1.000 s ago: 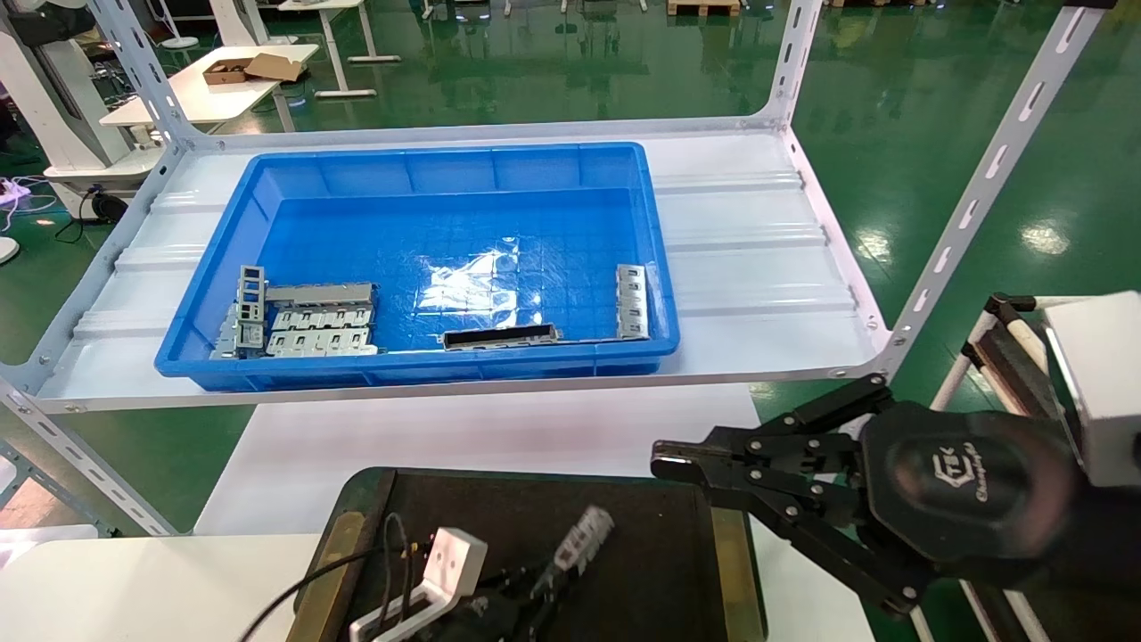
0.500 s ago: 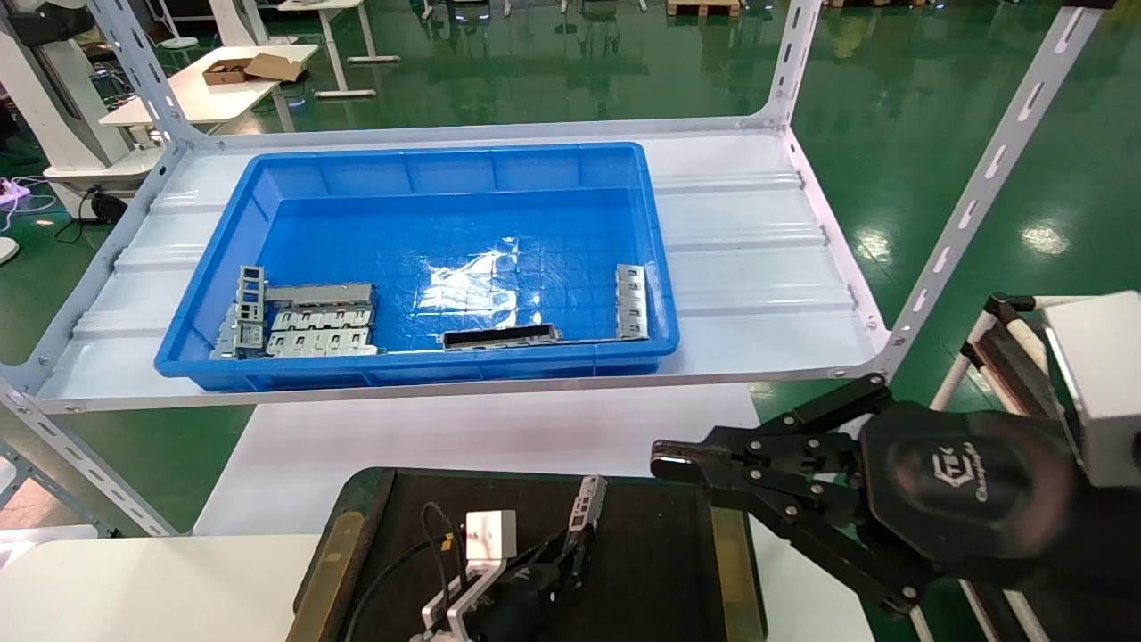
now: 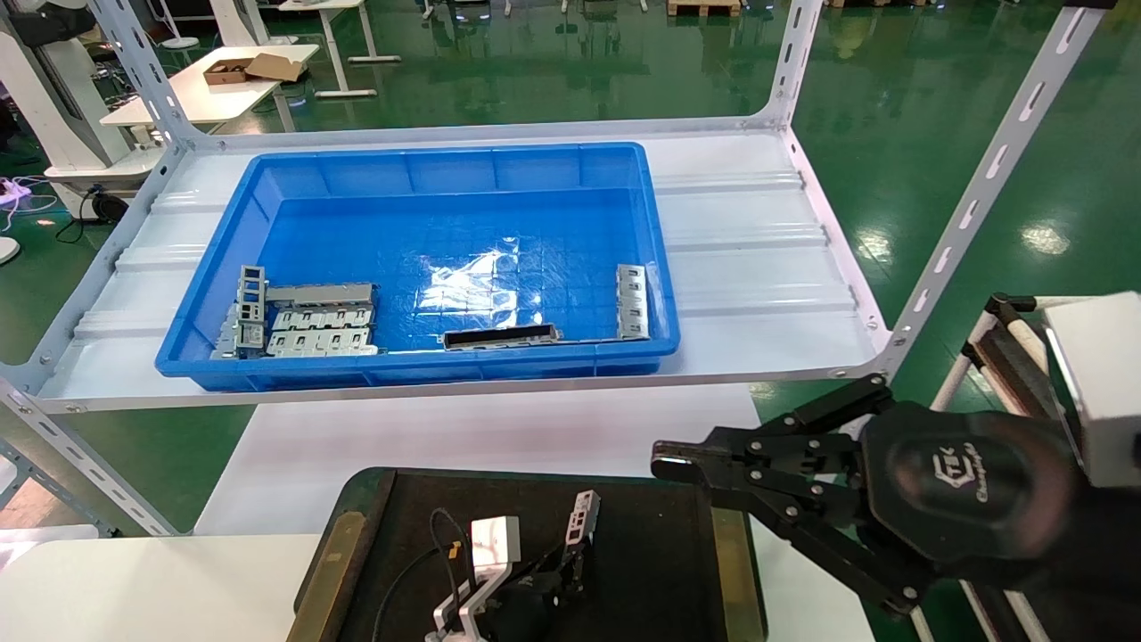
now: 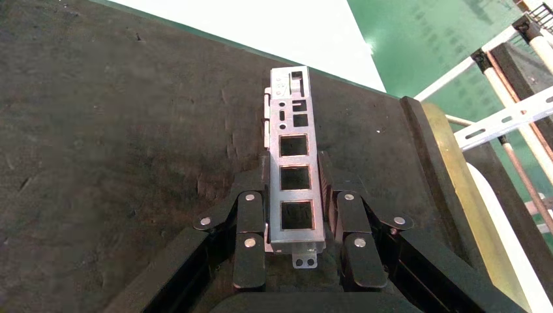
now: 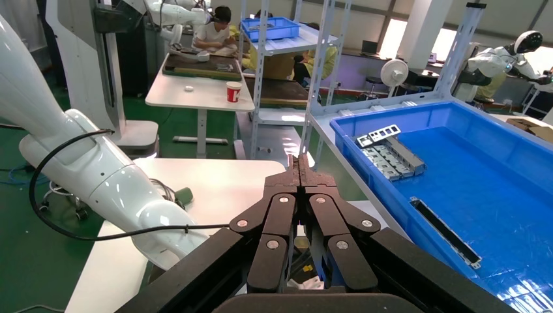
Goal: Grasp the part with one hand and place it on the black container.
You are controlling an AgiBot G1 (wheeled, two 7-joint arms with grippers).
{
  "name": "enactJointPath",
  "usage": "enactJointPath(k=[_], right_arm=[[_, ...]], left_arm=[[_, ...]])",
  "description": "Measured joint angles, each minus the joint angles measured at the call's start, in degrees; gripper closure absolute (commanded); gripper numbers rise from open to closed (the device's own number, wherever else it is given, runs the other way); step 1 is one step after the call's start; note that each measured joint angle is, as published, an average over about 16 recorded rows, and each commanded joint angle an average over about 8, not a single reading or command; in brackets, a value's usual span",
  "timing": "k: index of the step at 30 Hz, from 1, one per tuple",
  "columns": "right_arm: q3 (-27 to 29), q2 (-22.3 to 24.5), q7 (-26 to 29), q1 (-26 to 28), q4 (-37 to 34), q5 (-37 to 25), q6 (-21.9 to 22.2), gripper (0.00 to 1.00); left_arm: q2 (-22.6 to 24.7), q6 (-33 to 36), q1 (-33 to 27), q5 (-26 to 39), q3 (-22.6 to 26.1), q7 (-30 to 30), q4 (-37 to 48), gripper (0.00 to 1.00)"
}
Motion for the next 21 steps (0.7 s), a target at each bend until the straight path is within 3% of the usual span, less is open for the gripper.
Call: enactJointPath(k=[2,6,8,10,21], right_arm=[[0.0,0.0,0.0,0.0,0.0,0.0,0.0,0.67],[0.0,0.0,0.0,0.0,0.0,0.0,0.0,0.17],[0.0,0.0,0.0,0.0,0.0,0.0,0.0,0.00],[0.0,0.0,0.0,0.0,0.0,0.0,0.0,0.00],[0.0,0.0,0.0,0.0,0.0,0.0,0.0,0.00]], left_arm=[[-0.1,-0.9,-0.5,-1.3,1.6,-0.3,0.1,0.87],[-0.2,-2.5,-1.4,-4.0,4.7,-0.6,0.1,0.37],[-0.3,-3.2,-1.8,-5.3,6.0,-0.6,0.0,0.13],[-0.4,-3.9,-2.2,-6.5,7.3,-0.5,-0.2,0.00],[-1.6,-7.5,-4.4,-12.4,12.4,0.7,-3.6,0.00]])
